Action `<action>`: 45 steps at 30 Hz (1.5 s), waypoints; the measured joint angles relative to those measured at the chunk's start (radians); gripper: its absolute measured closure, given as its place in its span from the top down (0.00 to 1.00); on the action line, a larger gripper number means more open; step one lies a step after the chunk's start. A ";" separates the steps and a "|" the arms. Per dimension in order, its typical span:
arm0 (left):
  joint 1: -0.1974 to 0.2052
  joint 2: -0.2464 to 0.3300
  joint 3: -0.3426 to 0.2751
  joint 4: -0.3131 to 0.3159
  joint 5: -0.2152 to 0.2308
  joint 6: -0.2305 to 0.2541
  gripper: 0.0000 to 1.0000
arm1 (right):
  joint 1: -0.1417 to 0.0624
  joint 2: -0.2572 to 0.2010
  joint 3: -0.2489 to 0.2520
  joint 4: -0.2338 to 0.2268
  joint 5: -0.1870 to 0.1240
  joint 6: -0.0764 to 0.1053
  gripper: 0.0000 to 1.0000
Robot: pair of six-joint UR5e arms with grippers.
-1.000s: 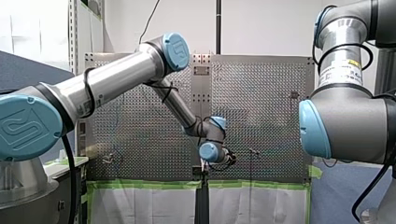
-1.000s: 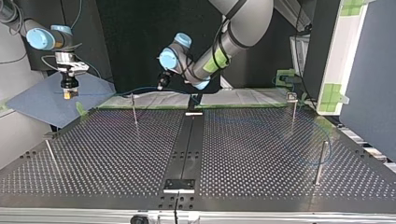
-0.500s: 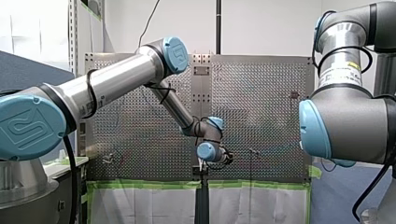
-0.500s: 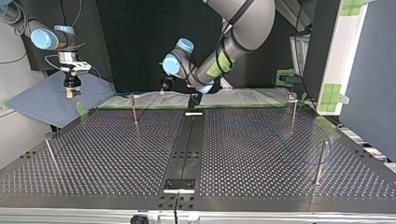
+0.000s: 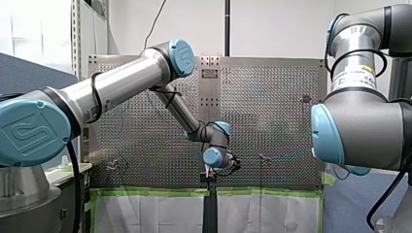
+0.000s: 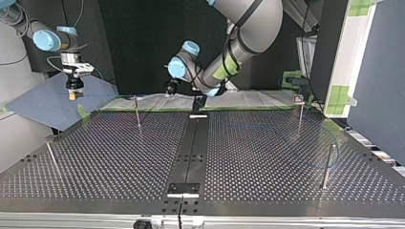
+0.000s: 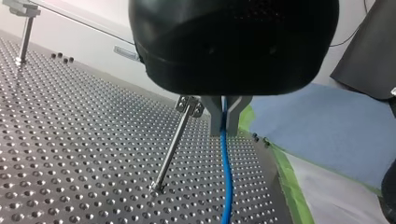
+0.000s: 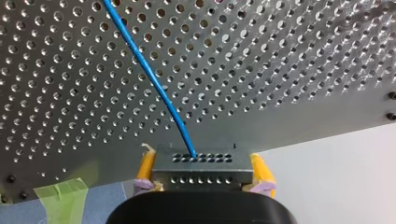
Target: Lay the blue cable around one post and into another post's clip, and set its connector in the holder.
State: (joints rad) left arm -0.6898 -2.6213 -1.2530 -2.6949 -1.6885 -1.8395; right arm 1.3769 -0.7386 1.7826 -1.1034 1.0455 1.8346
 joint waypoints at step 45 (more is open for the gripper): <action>0.037 -0.039 0.138 -0.076 0.013 -0.009 0.00 | 0.007 0.040 -0.038 0.005 0.004 0.003 0.00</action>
State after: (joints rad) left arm -0.6529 -2.6607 -1.1150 -2.7706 -1.6756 -1.8484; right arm 1.3836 -0.6982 1.7449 -1.0988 1.0492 1.8378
